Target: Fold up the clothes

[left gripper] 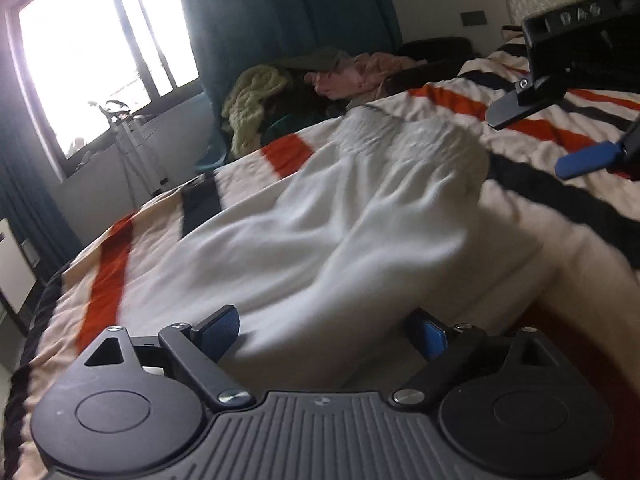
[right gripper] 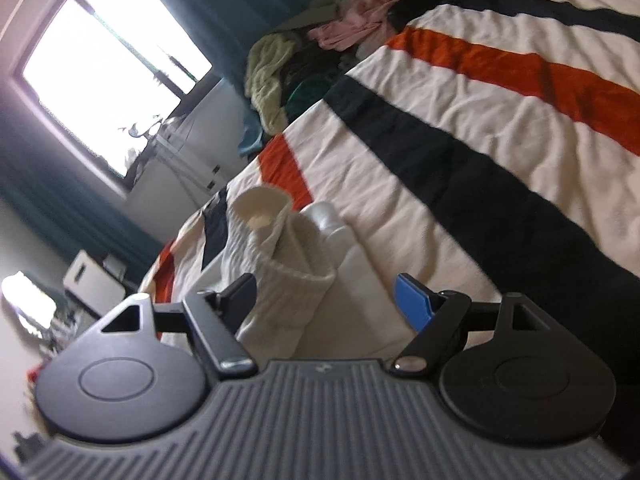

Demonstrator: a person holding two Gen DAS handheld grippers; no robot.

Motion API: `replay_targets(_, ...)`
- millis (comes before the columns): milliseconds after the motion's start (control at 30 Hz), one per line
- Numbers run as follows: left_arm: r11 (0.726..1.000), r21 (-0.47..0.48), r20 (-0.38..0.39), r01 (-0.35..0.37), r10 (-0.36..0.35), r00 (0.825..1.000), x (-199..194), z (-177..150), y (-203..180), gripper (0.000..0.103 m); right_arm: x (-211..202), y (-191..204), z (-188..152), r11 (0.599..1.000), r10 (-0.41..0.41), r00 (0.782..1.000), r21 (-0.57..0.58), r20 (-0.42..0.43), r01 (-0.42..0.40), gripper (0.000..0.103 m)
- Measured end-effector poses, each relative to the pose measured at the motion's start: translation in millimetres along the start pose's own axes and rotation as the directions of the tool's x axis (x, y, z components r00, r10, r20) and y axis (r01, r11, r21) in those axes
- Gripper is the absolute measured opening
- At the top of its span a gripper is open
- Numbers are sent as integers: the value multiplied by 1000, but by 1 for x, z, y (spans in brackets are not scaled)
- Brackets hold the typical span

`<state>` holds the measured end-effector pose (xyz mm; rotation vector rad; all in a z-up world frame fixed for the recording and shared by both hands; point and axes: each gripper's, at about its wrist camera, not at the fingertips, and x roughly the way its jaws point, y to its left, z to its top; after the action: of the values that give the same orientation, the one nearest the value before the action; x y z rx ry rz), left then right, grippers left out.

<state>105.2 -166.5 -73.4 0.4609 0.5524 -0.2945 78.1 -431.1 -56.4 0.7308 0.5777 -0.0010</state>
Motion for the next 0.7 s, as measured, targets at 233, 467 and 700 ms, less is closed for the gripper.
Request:
replay_targets(233,984,-112,-67,-140,133,989,-61,-57,61,96,8,28,-17,991,-21,999,-133,-38,16,79)
replay_targets(467,936,-305,-91,-177,156,984,-80,-77,93,99,13,40,-29,986,-11,998,-169,-56,1,79)
replay_targets(700,915,-362,-98,-180,155,983,-63,-80,102,101,35,21,-34,983,165,978,96,-126,-154,79)
